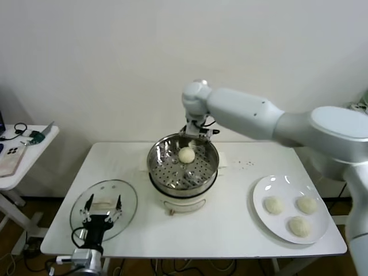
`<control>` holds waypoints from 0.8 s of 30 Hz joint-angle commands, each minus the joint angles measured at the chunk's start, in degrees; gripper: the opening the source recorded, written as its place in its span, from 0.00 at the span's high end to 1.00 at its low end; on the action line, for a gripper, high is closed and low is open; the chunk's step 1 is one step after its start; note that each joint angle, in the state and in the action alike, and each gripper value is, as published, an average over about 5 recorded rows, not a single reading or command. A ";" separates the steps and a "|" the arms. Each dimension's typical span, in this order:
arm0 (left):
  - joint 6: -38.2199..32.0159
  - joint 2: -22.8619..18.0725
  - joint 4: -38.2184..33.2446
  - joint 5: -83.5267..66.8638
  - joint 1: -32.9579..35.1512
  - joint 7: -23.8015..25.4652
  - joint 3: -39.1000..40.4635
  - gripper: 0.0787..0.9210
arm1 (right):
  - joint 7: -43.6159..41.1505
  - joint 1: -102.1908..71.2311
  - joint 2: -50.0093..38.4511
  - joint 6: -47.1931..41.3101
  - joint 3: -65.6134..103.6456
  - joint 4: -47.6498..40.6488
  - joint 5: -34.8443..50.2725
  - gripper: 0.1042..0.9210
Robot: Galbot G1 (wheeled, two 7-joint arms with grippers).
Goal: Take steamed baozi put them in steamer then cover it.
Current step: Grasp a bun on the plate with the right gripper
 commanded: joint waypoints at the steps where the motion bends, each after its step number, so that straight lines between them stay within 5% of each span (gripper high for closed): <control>1: -0.07 1.17 0.30 -0.62 0.07 0.05 0.17 0.12 | 13.22 15.66 -19.87 -32.79 -14.44 15.15 34.38 0.12; 13: -0.28 1.14 0.74 -0.83 0.17 0.10 -0.09 0.12 | 13.96 12.24 -41.25 -36.97 -25.33 27.18 30.49 0.12; 24: -0.19 0.60 -0.13 -0.61 1.16 -0.07 -0.77 0.12 | 9.33 -20.43 -49.75 -34.96 -0.71 23.07 18.02 0.12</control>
